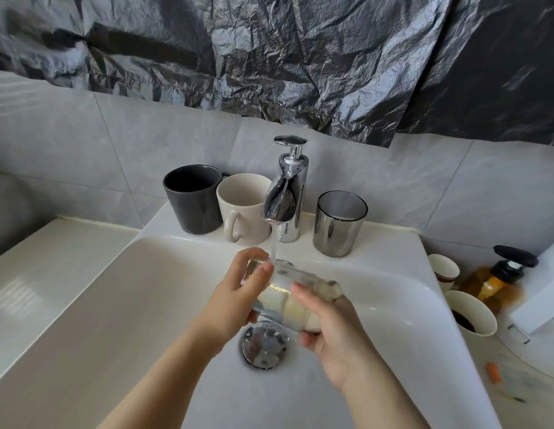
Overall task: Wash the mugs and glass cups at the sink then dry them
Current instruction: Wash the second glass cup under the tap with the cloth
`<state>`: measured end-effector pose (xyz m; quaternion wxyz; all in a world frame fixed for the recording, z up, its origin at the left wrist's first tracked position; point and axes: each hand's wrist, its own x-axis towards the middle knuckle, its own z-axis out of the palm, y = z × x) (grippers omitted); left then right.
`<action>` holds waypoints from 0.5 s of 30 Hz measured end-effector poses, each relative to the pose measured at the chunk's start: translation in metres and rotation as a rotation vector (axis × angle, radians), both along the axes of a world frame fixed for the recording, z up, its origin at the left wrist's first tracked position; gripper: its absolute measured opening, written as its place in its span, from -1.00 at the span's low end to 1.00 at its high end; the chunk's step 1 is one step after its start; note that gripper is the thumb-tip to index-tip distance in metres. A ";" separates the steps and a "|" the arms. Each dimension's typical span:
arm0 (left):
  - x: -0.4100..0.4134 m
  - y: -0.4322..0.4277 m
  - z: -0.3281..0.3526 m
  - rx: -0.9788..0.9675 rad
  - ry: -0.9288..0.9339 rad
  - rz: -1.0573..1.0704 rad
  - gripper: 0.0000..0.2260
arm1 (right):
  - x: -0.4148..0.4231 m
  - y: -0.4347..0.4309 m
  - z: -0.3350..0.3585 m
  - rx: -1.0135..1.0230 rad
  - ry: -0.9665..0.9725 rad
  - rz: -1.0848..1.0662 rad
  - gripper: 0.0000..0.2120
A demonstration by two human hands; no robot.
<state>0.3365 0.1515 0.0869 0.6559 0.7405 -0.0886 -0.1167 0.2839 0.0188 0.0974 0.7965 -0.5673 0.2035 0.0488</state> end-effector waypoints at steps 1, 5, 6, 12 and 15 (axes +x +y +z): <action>0.001 0.001 0.000 -0.004 0.025 0.008 -0.91 | 0.001 -0.001 -0.003 -0.023 -0.008 -0.055 -0.92; 0.006 0.006 0.001 -0.044 0.064 0.077 -0.90 | 0.004 -0.007 -0.005 0.233 -0.080 -0.212 -0.65; 0.007 0.007 0.002 -0.034 0.047 0.096 -0.89 | 0.004 -0.006 -0.004 0.302 -0.125 -0.218 -0.62; 0.007 0.009 0.000 0.228 -0.236 0.098 -0.76 | 0.002 0.010 -0.014 -0.126 -0.365 -0.215 -0.87; 0.002 0.014 0.002 0.395 -0.428 0.013 -0.66 | 0.005 0.015 -0.019 -0.289 -0.262 -0.253 -0.88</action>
